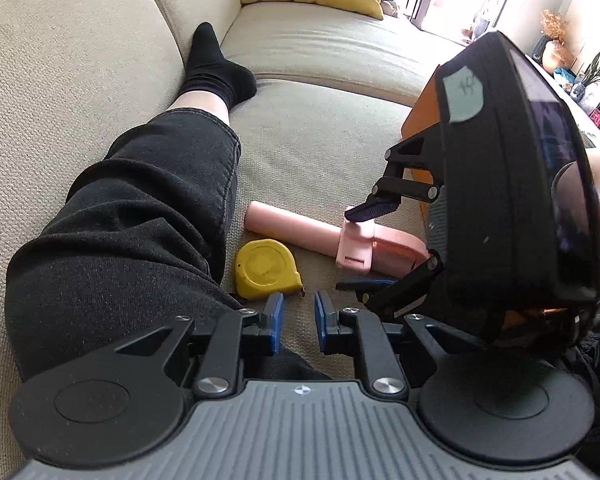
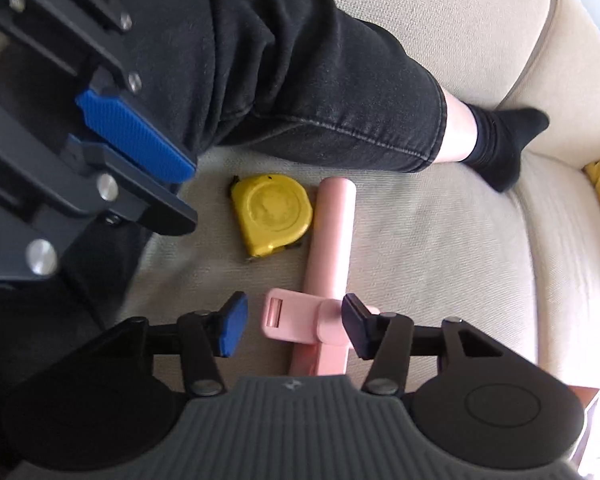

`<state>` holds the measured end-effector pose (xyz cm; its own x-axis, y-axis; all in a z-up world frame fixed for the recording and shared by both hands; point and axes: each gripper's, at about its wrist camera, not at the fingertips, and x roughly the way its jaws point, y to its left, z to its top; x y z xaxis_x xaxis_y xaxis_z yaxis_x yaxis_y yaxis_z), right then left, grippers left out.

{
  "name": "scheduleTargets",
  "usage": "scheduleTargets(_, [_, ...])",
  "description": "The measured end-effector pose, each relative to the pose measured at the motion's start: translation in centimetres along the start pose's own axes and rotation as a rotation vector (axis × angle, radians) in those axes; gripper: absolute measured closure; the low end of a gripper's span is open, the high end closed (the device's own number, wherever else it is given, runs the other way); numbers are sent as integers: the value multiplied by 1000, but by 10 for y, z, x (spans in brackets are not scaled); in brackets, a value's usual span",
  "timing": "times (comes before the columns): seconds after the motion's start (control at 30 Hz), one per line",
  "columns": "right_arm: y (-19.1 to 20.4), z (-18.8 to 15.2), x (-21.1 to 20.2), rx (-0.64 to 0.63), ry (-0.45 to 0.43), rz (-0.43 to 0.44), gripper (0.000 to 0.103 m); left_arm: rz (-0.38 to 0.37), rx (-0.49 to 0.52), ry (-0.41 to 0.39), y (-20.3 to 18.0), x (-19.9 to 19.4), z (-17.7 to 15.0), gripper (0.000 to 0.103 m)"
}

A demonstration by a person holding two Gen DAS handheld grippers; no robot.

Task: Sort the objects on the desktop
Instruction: 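Lift the pink curling iron with the right tool while the left tool grasps the yellow tape measure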

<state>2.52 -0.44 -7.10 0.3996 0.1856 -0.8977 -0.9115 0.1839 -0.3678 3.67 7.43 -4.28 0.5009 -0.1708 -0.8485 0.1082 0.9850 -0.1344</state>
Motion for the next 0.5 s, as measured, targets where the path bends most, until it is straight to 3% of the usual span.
scheduleTargets(0.03, [2,-1,4,-21,13,-39,50,1,1,0,0,0,0,85])
scheduleTargets(0.1, [2,-4,6,-38,11,-89,68,1,2,0,0,-1,0,85])
scheduleTargets(0.27, [-34,-11,-14,105,-10,18,83,0,33,7,-4,5,4,85])
scheduleTargets(0.3, [-40,-12,-16,125,-12,32,91,2,46,9,-6,7,6,85])
scheduleTargets(0.5, [-80,-21,-18,256,-17,91,97,91,186,63,-31,36,19,82])
